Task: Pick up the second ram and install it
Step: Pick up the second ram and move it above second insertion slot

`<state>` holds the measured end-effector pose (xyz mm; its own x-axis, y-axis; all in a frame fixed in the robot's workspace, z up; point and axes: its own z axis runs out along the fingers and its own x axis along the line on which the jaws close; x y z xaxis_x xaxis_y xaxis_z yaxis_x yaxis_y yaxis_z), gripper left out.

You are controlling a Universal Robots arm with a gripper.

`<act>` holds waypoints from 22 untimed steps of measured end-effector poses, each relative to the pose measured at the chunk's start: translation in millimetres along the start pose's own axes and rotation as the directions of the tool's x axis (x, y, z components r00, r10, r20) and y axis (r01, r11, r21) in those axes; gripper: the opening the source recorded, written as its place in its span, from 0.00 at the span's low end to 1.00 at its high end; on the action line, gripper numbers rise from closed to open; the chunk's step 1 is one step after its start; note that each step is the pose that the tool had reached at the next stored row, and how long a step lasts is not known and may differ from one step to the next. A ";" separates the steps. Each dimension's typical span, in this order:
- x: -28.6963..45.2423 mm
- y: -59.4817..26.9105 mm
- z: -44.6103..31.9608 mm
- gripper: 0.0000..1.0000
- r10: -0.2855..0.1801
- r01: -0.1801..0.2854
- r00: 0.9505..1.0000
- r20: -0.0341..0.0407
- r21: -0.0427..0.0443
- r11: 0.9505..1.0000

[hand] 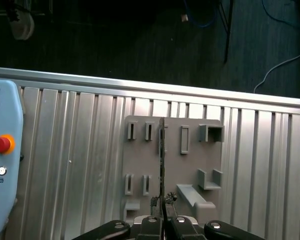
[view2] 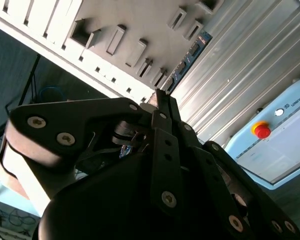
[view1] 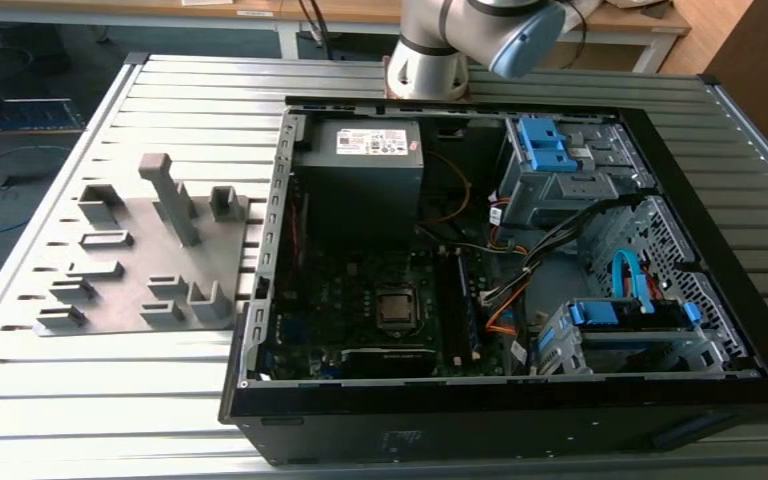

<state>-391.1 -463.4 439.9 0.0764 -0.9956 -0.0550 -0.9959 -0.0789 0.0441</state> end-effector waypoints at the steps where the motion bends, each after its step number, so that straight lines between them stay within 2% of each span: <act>1: 0.4 -4.1 0.1 0.13 0.000 0.000 1.000 0.000 0.000 1.000; 22: 7.5 -99.1 -1.4 0.13 0.000 0.000 1.000 0.001 -0.008 1.000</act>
<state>-291.9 -463.2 436.4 0.0759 -0.9956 -0.0557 -0.9955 -0.0788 0.0520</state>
